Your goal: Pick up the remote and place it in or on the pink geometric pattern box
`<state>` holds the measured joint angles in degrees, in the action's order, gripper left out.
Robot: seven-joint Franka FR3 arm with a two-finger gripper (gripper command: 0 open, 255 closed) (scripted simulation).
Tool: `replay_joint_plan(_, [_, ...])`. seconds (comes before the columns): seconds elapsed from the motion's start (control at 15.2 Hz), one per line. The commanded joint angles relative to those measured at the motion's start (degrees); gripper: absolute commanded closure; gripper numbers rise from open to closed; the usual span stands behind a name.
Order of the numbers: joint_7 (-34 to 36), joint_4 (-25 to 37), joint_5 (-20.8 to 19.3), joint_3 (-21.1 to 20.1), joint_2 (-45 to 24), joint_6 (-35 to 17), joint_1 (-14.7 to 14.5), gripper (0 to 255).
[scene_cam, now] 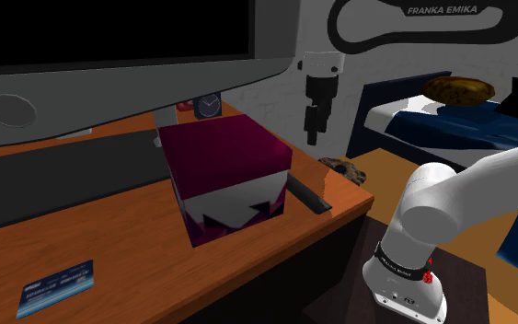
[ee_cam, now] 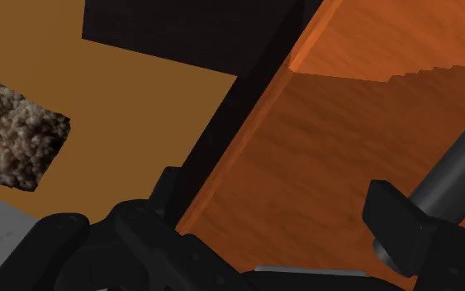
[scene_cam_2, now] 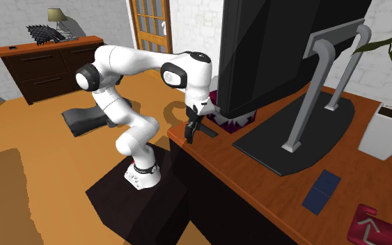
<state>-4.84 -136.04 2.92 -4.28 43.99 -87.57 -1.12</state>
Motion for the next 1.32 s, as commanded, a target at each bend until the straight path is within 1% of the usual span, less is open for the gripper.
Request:
replay_joint_plan(0.0, [0.0,0.0,0.0,0.0,0.0,0.0,0.0,0])
replay_joint_plan(0.4, [19.0,-0.5,9.5,-8.2,0.3,2.7,1.0,0])
replay_joint_plan(0.79, [37.6,1.6,19.1,-16.3,-2.9,2.4,2.5,0])
replay_joint_plan(1.25, [37.2,-4.3,20.7,-17.8,-1.4,-2.1,1.7,0])
